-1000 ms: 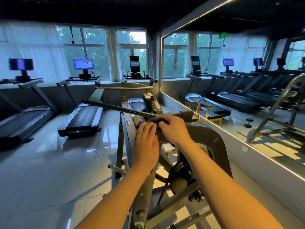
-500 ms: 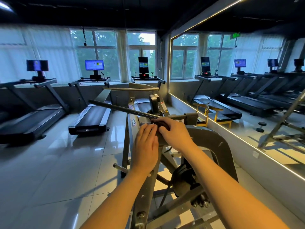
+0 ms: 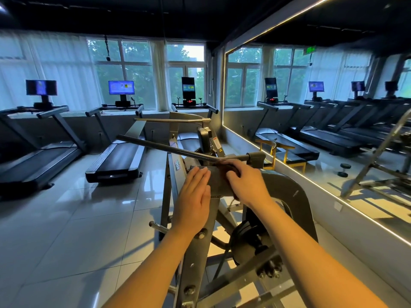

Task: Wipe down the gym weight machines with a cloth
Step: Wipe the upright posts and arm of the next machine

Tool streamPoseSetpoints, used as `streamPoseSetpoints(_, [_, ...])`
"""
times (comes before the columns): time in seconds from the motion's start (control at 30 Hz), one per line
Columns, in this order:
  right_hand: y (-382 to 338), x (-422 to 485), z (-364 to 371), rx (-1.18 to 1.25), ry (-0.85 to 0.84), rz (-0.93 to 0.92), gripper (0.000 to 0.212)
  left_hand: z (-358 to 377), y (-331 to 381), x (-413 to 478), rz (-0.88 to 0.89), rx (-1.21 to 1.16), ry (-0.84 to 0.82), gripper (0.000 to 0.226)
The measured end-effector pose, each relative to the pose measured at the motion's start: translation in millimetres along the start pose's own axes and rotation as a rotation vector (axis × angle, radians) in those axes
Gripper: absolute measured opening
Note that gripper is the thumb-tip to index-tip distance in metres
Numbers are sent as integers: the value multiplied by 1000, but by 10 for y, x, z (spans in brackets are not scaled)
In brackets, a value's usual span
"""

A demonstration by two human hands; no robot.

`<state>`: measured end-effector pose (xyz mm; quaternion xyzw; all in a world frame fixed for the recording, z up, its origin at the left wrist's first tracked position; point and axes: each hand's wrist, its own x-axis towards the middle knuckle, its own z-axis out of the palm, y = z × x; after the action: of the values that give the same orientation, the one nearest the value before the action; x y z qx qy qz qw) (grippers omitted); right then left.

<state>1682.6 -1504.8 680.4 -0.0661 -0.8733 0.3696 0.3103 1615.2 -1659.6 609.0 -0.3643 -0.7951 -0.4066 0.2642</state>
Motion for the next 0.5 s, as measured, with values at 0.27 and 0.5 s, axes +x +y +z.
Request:
streamPoseSetpoints(0.27, [-303, 30, 299, 132, -78, -37, 30, -11, -26, -26, -31, -107, -6, 50])
streamPoseSetpoints(0.5, [-58, 12, 194, -47, 105, 53, 31, -68, 17, -97, -37, -142, -16, 48])
